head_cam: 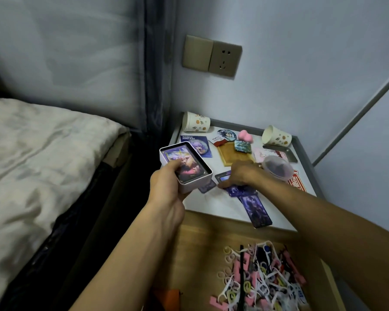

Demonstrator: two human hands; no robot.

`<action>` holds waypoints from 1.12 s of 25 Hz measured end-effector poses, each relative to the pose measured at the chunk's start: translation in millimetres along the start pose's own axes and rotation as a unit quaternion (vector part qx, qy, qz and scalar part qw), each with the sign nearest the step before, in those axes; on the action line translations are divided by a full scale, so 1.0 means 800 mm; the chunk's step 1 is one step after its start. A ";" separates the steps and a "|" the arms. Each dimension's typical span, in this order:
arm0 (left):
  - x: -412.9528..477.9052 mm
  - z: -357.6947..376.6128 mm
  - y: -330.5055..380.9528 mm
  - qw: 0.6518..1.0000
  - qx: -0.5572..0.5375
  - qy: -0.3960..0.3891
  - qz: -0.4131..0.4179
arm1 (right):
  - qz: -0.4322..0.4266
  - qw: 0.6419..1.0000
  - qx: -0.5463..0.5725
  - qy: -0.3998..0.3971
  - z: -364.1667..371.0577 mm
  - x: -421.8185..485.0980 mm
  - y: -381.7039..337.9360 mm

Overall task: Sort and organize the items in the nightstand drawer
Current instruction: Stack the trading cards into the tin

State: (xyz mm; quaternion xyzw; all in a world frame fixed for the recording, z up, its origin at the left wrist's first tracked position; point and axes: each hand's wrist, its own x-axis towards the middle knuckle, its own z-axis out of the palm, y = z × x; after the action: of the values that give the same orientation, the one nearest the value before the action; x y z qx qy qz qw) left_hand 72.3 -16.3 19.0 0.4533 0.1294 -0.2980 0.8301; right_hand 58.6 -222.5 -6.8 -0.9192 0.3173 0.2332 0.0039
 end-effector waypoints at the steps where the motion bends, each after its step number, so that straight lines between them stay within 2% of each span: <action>1: 0.000 -0.002 0.002 1.000 -0.001 0.003 -0.001 | 0.003 1.000 0.005 -0.001 0.000 0.002 -0.001; 7: -0.002 -0.008 0.013 1.000 -0.006 0.011 0.002 | 0.030 0.999 0.039 0.013 0.007 0.020 0.006; 11: -0.001 -0.011 0.018 1.000 -0.010 0.017 0.000 | -0.011 0.994 0.071 0.087 0.015 0.018 0.010; 14: 0.001 -0.012 0.019 1.000 -0.011 0.019 -0.001 | -0.033 0.990 0.054 0.127 0.015 0.016 0.012; 23: 0.012 -0.015 0.021 1.000 -0.012 0.019 -0.008 | -0.011 0.987 -0.031 0.158 0.017 0.011 0.020; 28: 0.021 -0.020 0.028 0.999 -0.033 0.021 -0.004 | -0.091 0.972 -0.027 0.216 0.012 0.007 0.007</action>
State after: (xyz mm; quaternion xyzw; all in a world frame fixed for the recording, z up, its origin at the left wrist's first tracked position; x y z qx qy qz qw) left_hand 100.5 -0.2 17.3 0.4312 0.1588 -0.2875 0.8404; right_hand 55.0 -228.6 -17.1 -0.9727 0.2190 0.0360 -0.0682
